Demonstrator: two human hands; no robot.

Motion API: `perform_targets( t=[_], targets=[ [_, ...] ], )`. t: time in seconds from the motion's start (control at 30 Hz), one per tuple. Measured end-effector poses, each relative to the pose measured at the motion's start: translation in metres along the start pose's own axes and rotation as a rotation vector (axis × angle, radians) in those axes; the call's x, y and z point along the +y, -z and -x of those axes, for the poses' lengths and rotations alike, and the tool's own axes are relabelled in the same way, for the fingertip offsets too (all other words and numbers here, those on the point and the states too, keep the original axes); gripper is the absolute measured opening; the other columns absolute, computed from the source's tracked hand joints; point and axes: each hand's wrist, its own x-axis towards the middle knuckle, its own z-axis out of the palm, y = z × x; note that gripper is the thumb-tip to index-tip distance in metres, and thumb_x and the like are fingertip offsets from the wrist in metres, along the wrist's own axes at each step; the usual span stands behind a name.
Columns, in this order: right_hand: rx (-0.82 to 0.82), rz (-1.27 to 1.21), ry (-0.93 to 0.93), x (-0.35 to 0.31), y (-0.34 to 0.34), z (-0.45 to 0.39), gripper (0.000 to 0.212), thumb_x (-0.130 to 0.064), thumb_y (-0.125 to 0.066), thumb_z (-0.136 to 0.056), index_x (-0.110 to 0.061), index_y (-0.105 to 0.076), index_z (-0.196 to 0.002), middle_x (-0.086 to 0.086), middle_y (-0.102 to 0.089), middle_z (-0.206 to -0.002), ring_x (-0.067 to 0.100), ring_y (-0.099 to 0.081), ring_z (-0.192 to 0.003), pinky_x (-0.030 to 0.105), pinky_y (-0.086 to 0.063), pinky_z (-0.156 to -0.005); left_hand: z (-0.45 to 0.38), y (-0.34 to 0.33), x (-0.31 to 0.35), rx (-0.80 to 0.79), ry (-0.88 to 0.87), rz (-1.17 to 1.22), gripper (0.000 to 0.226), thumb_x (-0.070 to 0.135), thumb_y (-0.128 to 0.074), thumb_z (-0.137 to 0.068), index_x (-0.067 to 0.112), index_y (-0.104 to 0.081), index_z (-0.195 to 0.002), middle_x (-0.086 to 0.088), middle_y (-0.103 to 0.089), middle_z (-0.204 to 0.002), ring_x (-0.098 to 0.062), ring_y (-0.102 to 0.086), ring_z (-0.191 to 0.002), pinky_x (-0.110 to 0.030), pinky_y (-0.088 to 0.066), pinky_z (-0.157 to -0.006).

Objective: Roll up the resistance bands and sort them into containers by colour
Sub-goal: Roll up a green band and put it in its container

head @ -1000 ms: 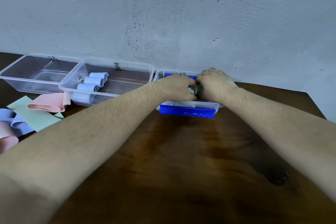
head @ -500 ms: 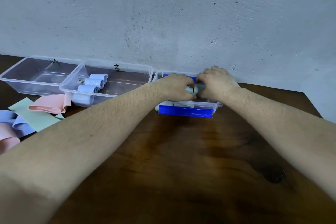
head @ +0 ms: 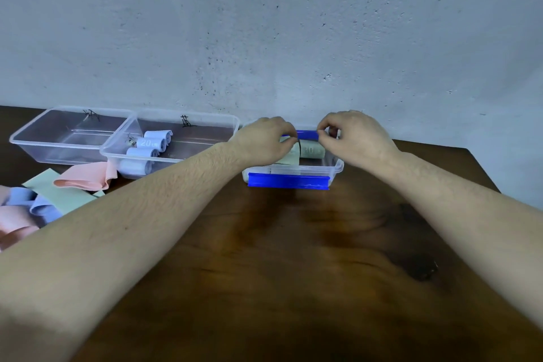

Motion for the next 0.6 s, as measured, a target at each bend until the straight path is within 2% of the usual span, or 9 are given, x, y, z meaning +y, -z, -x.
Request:
perform_targets(
  t=[0.13,0.23,0.3,0.43,0.47,0.53,0.6],
  targets=[
    [-0.016,-0.053,0.044,-0.021,0.006,0.021,0.019,-0.032,-0.053,-0.094,-0.028,-0.071,-0.098,-0.009,-0.066,-0.085,0.014,-0.058,-0.086,0.031,-0.047,-0.073,0.024,0.008,0.008,0.076,0.006,0.037,0.029,0.035,-0.047,-0.099,0.027,-0.065,-0.121,0.004,-0.061,-0.128,-0.017,-0.053,-0.118,-0.038,-0.044,-0.100],
    [-0.061,-0.076,0.094,-0.044,0.009,0.036,0.021,-0.035,-0.049,-0.096,-0.031,-0.069,-0.096,-0.010,-0.063,-0.078,0.010,-0.055,-0.075,0.030,-0.044,-0.067,0.050,0.011,0.016,0.133,0.026,0.059,0.026,0.030,-0.051,-0.097,0.026,-0.066,-0.117,0.005,-0.061,-0.124,-0.016,-0.053,-0.116,-0.032,-0.043,-0.097],
    [-0.097,-0.101,0.121,-0.059,0.008,0.045,0.019,-0.036,-0.047,-0.097,-0.032,-0.065,-0.092,-0.012,-0.059,-0.072,0.007,-0.053,-0.069,0.030,-0.041,-0.063,0.069,0.012,0.019,0.156,0.040,0.050,0.023,0.027,-0.052,-0.095,0.025,-0.067,-0.113,0.005,-0.063,-0.117,-0.017,-0.054,-0.110,-0.033,-0.044,-0.093],
    [-0.143,-0.142,0.216,-0.095,0.000,0.061,0.015,-0.038,-0.049,-0.096,-0.031,-0.060,-0.088,-0.011,-0.060,-0.075,0.014,-0.056,-0.078,0.031,-0.045,-0.066,0.120,0.015,0.025,0.198,0.089,0.029,0.011,0.017,-0.052,-0.086,0.016,-0.062,-0.090,0.000,-0.061,-0.093,-0.026,-0.057,-0.096,-0.035,-0.044,-0.083],
    [-0.151,-0.144,0.238,-0.104,-0.003,0.063,0.016,-0.039,-0.049,-0.095,-0.030,-0.061,-0.089,-0.010,-0.062,-0.078,0.016,-0.057,-0.080,0.032,-0.047,-0.068,0.133,0.016,0.026,0.209,0.107,0.026,0.014,0.017,-0.049,-0.083,0.013,-0.061,-0.088,-0.002,-0.061,-0.091,-0.027,-0.057,-0.094,-0.034,-0.044,-0.082],
    [-0.193,-0.162,0.296,-0.123,-0.009,0.069,0.019,-0.041,-0.049,-0.094,-0.029,-0.061,-0.087,-0.006,-0.064,-0.077,0.018,-0.058,-0.077,0.033,-0.049,-0.068,0.164,0.018,0.029,0.209,0.180,0.009,0.022,0.016,-0.049,-0.081,0.010,-0.065,-0.095,-0.003,-0.063,-0.095,-0.025,-0.056,-0.097,-0.034,-0.046,-0.086],
    [-0.232,-0.198,0.361,-0.145,-0.015,0.075,0.019,-0.041,-0.052,-0.091,-0.027,-0.059,-0.081,-0.006,-0.059,-0.070,0.015,-0.055,-0.070,0.031,-0.045,-0.061,0.195,0.019,0.026,0.196,0.267,-0.015,0.024,0.016,-0.055,-0.082,0.015,-0.066,-0.102,-0.002,-0.064,-0.101,-0.023,-0.056,-0.102,-0.035,-0.046,-0.091]
  ],
)
